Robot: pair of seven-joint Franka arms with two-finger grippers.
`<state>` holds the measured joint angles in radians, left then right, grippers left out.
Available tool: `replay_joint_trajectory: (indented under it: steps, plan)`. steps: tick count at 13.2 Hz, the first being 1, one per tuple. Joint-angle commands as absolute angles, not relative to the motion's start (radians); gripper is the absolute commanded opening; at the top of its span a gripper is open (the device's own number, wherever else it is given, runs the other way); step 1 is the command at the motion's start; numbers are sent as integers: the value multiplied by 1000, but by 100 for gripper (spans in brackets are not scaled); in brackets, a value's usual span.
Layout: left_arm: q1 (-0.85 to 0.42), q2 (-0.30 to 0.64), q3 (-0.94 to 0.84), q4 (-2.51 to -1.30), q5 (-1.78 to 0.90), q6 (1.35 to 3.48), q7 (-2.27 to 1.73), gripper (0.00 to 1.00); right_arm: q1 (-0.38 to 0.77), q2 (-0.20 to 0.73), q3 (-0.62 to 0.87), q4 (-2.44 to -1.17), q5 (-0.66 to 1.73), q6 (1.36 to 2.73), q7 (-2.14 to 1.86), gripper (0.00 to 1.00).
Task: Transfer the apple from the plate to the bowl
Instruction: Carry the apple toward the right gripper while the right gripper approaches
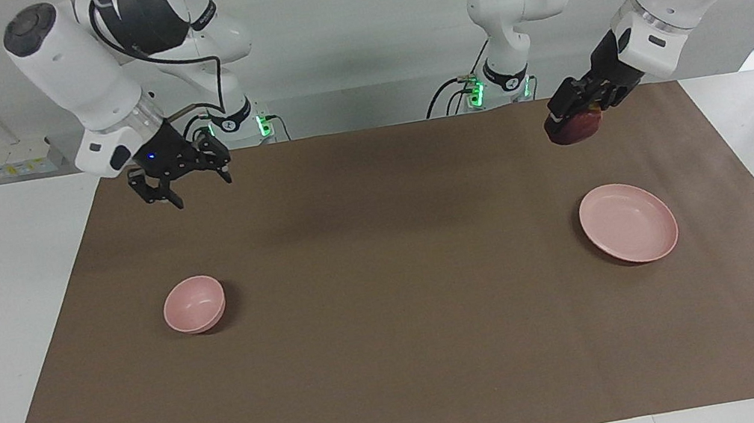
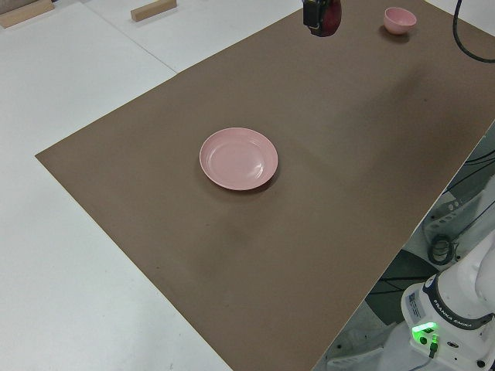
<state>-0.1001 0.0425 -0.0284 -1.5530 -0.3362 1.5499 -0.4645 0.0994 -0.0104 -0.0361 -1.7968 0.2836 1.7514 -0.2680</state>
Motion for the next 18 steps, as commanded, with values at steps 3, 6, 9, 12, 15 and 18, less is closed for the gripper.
replay_joint_trajectory:
  steps: [3,6,9,12,15,18]
  plan:
    - [-103,35,-21,-1560,-443,1560,-832,0,90,21,-37,-1824,554,1761,-354,100]
    - [-115,41,-25,-1568,-552,1562,-996,0,94,55,-38,-1832,740,1733,-332,100]
    - [-133,44,-26,-1603,-713,1563,-1101,0,97,69,-38,-1835,987,1741,-287,100]
    - [-153,46,-26,-1657,-857,1580,-1101,0,126,64,-37,-1883,1181,1813,-279,100]
    - [-164,35,-31,-1689,-980,1583,-1101,0,178,58,-37,-1916,1317,1842,-259,100]
    - [-167,3,-38,-1753,-1125,1623,-1101,0,215,31,-37,-1963,1498,1864,-255,100]
